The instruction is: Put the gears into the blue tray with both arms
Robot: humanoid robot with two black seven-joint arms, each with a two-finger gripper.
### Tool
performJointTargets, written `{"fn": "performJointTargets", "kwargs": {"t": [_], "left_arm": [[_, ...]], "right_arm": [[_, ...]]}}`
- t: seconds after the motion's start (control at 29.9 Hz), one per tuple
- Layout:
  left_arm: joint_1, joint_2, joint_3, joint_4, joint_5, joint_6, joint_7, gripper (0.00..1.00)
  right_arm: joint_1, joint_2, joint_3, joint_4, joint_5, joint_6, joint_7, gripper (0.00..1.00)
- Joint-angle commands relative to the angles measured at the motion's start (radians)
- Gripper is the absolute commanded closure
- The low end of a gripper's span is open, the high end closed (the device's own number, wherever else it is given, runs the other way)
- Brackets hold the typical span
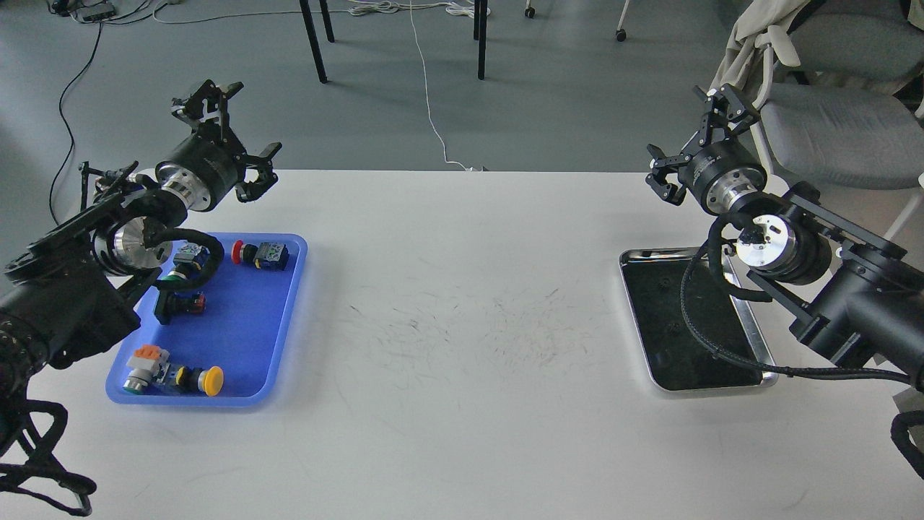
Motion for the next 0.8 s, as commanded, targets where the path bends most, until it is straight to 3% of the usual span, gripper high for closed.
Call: {"fn": "performJointTargets", "kwargs": {"t": [0.0,0.77], "left_arm": [[0.001,0.003,0.002,-0.001,0.005,-0.006,0.0,0.01],[-0.001,-0.002,-0.035,0.0,0.04,0.021,0.009,0.01]], "right_arm": [[0.0,0.0,0.0,0.0,0.0,0.0,0.0,0.01],[0.0,0.0,-0.001,0.005,0.0,-0.018,0.0,0.01]]}}
